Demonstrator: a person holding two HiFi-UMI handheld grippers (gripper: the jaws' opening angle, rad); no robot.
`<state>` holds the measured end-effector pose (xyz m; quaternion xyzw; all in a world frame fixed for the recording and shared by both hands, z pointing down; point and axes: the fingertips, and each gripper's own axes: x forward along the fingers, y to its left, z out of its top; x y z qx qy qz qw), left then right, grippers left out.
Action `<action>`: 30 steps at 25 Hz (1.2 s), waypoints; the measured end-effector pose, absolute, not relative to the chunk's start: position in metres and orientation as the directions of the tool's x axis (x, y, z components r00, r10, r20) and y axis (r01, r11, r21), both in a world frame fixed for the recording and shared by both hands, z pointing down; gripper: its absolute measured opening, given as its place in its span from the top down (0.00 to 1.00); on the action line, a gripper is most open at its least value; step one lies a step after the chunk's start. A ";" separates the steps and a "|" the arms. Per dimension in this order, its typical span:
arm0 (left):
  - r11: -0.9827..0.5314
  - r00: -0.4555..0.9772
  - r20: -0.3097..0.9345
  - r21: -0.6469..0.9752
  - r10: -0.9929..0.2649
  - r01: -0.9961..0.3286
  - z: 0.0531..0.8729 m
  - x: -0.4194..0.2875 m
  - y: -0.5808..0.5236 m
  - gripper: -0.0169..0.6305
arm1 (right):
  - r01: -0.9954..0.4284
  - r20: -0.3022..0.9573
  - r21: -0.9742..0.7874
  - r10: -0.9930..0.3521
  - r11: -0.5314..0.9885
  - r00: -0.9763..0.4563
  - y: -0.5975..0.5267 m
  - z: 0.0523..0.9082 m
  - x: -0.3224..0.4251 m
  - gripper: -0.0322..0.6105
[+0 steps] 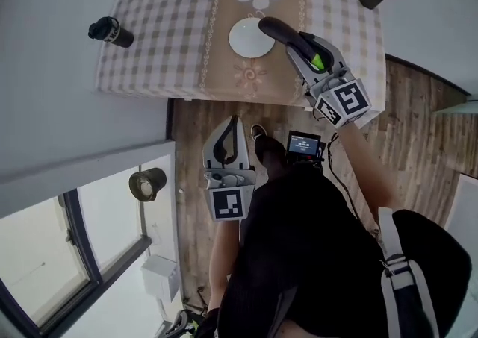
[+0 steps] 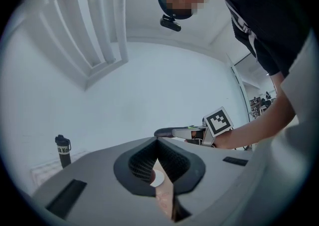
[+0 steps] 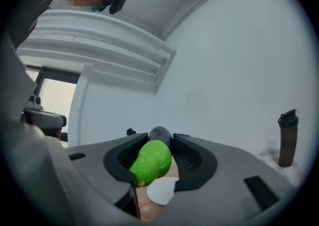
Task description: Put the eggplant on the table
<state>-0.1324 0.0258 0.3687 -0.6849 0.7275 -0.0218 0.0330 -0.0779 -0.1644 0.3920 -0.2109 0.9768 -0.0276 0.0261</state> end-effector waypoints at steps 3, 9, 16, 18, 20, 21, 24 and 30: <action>0.017 -0.016 -0.009 -0.088 -1.000 -0.996 0.372 -0.162 0.020 0.99 | -0.452 -0.010 -0.046 -0.453 0.891 -0.892 -0.169 0.412 -0.099 0.70; -0.043 0.045 -0.027 -0.066 -0.999 -0.997 0.376 -0.203 0.004 0.99 | -0.505 0.060 -0.020 -0.504 0.863 -0.862 -0.184 0.436 -0.131 0.70; -0.144 0.147 -0.062 -0.041 -0.987 -0.989 0.375 -0.226 -0.023 0.99 | -0.544 0.110 0.015 -0.542 0.839 -0.833 -0.196 0.443 -0.154 0.70; -0.183 0.184 -0.060 -0.031 -0.981 -0.983 0.374 -0.227 -0.023 0.99 | -0.557 0.128 0.026 -0.556 0.830 -0.821 -0.196 0.450 -0.155 0.69; -0.207 0.209 -0.051 -0.045 -0.977 -0.977 0.374 -0.233 -0.024 0.99 | -0.560 0.143 0.046 -0.561 0.827 -0.816 -0.197 0.457 -0.161 0.70; -0.211 0.213 -0.049 -0.046 -0.976 -0.976 0.374 -0.238 -0.026 0.99 | -0.561 0.149 0.057 -0.563 0.826 -0.813 -0.200 0.460 -0.166 0.70; -0.221 0.222 -0.053 -0.038 -0.974 -0.975 0.373 -0.246 -0.032 0.99 | -0.561 0.175 0.073 -0.565 0.824 -0.807 -0.207 0.471 -0.174 0.70; -0.248 0.248 -0.040 -0.008 -0.968 -0.969 0.365 -0.258 -0.042 0.99 | -0.555 0.265 0.097 -0.559 0.826 -0.786 -0.222 0.484 -0.185 0.70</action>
